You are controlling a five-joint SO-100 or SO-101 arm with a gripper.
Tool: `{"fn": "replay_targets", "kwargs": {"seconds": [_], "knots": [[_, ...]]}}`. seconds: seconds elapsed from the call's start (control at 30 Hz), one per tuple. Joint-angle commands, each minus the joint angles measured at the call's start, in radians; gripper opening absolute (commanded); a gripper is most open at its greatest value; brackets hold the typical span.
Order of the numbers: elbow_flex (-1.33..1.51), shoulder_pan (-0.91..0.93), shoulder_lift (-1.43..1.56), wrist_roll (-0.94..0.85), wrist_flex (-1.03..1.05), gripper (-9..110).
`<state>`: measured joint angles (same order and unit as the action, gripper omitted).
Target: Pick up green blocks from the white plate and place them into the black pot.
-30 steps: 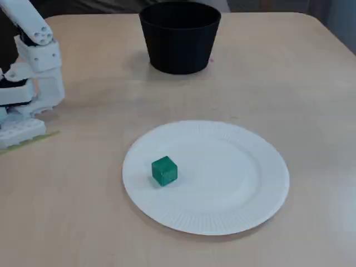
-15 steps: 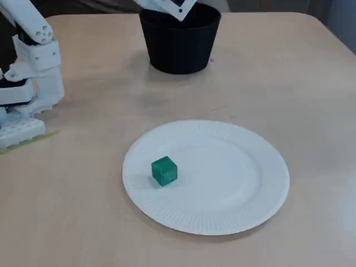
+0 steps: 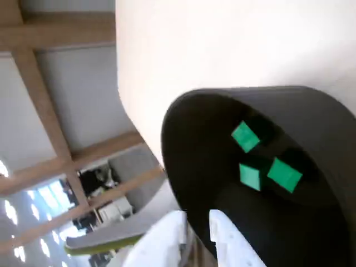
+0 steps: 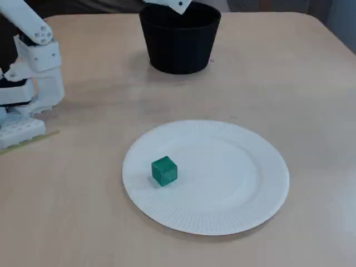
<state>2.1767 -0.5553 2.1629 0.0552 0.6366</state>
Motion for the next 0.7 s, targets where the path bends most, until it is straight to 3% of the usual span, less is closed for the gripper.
{"fn": "replay_targets", "kwargs": {"seconds": [0.0, 0.37, 0.67], "knots": [[-0.109, 0.135, 0.049, -0.017, 0.130, -2], [-0.341, 0.946, -0.141, -0.069, 0.663, -2], [-0.331, 1.103, -0.268, 0.232, 0.704, -2]]}}
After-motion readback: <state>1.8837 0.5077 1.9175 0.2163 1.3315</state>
